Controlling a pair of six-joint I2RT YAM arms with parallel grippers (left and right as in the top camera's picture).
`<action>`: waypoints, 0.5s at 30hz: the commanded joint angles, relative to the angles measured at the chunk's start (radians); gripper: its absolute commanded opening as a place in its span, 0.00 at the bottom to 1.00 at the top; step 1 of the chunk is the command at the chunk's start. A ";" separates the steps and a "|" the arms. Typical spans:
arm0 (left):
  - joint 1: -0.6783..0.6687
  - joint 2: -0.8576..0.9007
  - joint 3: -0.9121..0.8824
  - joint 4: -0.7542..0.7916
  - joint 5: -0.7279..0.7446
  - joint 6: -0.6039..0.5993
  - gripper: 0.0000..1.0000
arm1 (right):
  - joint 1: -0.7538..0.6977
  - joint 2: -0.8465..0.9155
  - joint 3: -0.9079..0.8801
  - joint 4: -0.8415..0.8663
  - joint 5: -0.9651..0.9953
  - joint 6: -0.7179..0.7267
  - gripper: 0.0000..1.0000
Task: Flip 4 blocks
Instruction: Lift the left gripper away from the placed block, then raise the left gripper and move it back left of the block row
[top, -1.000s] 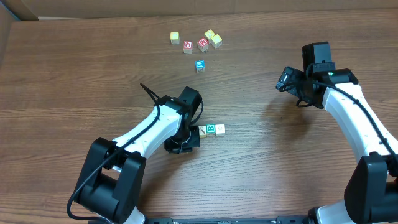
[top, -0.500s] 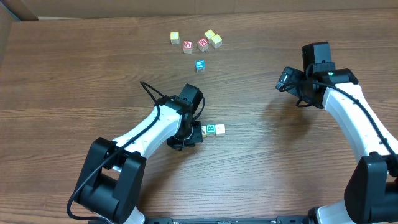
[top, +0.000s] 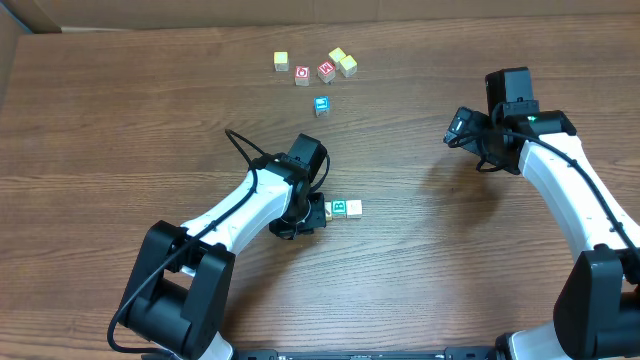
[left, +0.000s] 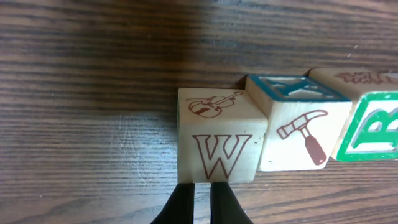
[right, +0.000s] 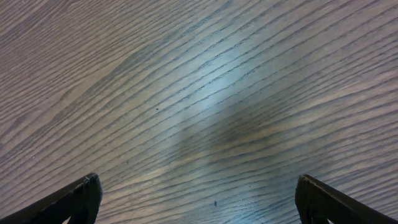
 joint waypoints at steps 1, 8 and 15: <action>-0.002 -0.017 -0.008 0.010 -0.032 -0.017 0.04 | -0.002 -0.011 0.014 0.006 0.002 -0.004 1.00; -0.002 -0.017 -0.008 0.012 -0.028 -0.017 0.04 | -0.002 -0.011 0.014 0.006 0.002 -0.004 1.00; -0.002 -0.018 -0.004 0.007 0.055 -0.010 0.04 | -0.002 -0.011 0.014 0.006 0.002 -0.004 1.00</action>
